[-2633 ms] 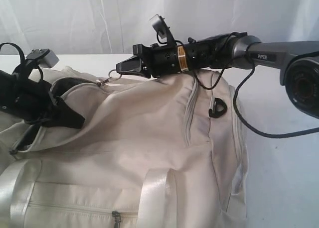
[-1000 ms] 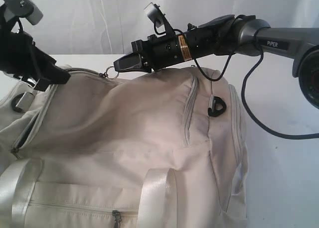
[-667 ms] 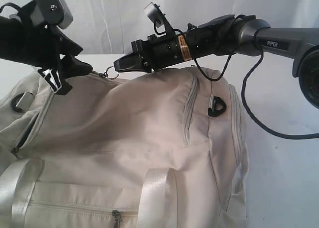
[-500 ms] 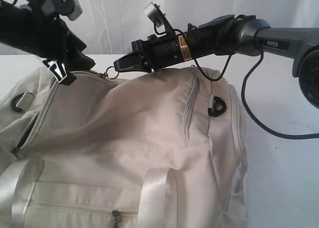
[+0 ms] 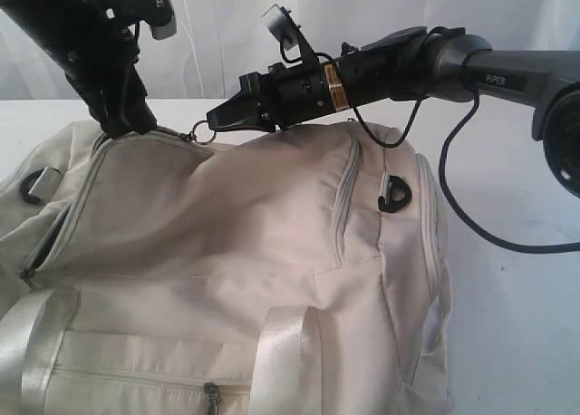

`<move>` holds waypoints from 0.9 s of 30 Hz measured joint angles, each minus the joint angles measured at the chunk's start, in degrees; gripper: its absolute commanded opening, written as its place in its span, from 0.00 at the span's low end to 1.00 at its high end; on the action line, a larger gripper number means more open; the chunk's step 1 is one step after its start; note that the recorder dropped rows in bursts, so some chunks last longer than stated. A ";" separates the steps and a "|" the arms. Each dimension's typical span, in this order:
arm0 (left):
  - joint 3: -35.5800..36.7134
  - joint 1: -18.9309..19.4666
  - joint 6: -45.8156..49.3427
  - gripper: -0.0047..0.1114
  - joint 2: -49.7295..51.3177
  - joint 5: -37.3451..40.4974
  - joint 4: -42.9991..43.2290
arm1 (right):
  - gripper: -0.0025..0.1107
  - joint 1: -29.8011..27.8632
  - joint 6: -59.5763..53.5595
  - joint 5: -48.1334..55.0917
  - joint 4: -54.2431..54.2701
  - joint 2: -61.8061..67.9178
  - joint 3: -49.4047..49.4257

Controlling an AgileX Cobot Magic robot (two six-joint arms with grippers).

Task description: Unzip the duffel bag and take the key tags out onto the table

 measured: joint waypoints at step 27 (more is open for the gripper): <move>-0.22 -1.52 -7.43 0.04 7.04 2.00 9.45 | 0.02 -5.27 0.10 0.63 -0.13 -1.92 0.05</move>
